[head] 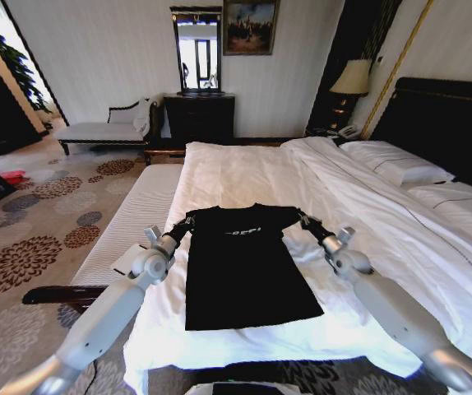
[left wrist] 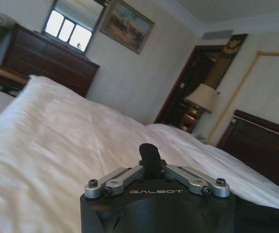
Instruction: Fold the clothes on the bed.
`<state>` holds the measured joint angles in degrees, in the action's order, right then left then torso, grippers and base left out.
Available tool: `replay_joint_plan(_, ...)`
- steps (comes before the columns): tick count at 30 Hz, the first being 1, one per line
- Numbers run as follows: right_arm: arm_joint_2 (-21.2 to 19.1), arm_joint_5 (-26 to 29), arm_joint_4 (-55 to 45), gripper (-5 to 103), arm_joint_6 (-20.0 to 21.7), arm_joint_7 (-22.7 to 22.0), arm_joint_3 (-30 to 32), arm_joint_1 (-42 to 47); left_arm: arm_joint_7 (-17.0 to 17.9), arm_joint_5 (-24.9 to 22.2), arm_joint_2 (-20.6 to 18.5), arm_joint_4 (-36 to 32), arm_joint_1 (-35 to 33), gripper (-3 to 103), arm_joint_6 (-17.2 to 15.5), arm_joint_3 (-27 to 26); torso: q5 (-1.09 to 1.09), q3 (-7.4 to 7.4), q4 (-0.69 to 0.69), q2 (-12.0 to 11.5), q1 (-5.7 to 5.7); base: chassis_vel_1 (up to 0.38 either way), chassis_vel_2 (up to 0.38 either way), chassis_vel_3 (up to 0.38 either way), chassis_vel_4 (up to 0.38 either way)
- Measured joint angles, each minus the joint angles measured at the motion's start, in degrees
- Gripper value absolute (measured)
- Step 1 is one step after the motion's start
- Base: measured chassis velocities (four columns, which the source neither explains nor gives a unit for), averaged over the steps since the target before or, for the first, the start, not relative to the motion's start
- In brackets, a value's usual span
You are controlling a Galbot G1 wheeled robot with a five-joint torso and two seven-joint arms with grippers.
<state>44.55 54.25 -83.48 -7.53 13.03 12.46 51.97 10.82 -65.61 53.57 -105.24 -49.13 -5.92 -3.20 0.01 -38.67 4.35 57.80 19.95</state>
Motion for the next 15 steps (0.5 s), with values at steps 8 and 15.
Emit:
replay_joint_plan(8, 0.5, -0.8, -4.6, 0, 0.0, -0.4, 4.3, 6.0, 0.8, 1.3, -2.0, -4.7, -7.5, 0, 0.3, -2.1, -0.02, 0.0, -0.07, 0.0, 0.01, 0.0, 0.0, 0.0, 0.0)
replay_joint_plan(15, -0.3, -1.9, -10.4, 0, 0.0, -0.4, 13.1, 16.4, 1.8, 2.2, -2.5, -8.0, -10.7, 0, 0.4, -1.3, -0.01, 0.0, 0.01, 0.0, 0.0, 0.0, 0.0, 0.0, 0.0)
